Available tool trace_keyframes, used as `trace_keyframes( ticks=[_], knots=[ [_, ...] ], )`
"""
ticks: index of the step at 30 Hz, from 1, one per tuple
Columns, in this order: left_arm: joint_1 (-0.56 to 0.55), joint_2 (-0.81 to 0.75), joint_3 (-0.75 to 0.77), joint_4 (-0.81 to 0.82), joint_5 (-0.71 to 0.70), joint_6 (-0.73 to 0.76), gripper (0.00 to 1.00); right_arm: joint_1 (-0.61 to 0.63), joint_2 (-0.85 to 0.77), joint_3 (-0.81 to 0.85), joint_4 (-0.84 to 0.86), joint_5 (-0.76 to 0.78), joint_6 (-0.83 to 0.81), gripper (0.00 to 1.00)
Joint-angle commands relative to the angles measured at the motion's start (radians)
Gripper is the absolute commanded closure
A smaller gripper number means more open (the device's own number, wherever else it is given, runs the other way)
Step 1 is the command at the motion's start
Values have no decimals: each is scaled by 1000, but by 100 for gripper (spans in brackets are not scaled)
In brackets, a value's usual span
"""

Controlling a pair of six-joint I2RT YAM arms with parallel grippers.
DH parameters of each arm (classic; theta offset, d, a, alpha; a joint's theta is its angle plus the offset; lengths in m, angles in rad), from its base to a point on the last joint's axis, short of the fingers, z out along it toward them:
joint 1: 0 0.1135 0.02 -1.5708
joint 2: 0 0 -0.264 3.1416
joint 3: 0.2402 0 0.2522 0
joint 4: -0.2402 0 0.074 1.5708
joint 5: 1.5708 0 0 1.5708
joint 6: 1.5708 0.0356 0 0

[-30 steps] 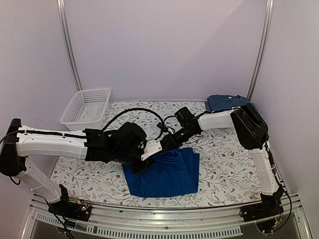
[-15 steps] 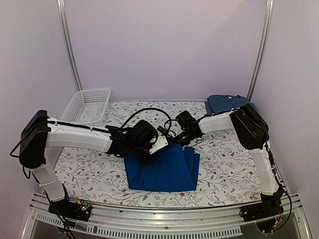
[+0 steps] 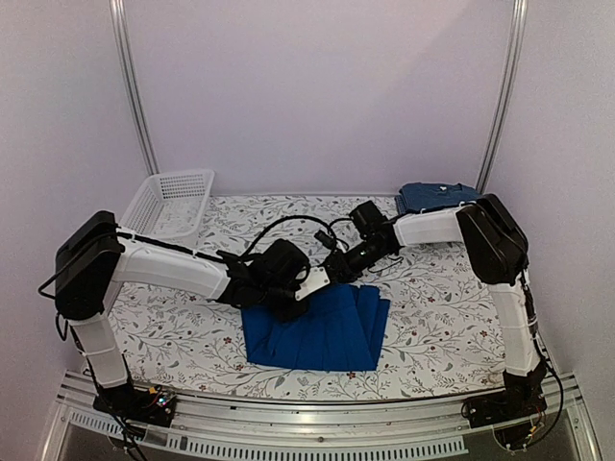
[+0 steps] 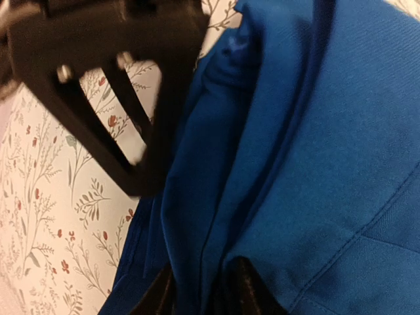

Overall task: Fold and stack the mixed laundry pile
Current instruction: Fold the rectangle-folded skirt at the center of the board, then adjust the square-folded skirt at the center of the board.

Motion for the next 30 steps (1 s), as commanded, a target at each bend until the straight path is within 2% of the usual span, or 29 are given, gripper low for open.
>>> trace_keyframes(
  ticks=[1, 5, 8, 9, 11, 16, 19, 24, 30],
  knots=[
    [21, -11, -4, 35, 6, -34, 63, -130, -142, 58, -25, 101, 48, 41],
    [58, -108, 27, -2, 25, -125, 44, -201, -245, 27, -41, 135, 60, 39],
    [110, -211, 35, -44, 114, -227, 28, -208, -348, -67, -45, 121, 52, 39],
    [135, -245, 29, -57, 163, -266, 27, -207, -376, -111, -39, 94, 48, 39],
    [176, -306, 0, -73, 271, -347, 26, -197, -456, -211, -11, 70, 60, 39],
    [230, -428, -167, -35, 442, -515, 26, -111, -593, -391, 8, 73, 86, 38],
    [241, -457, -246, -3, 475, -584, 26, -55, -616, -473, 12, 112, 92, 38],
    [245, -437, -320, 96, 520, -649, 26, -17, -611, -564, 60, 153, 117, 38],
    [247, -323, -303, 155, 534, -666, 29, 12, -570, -575, 63, 210, 115, 41]
  ],
)
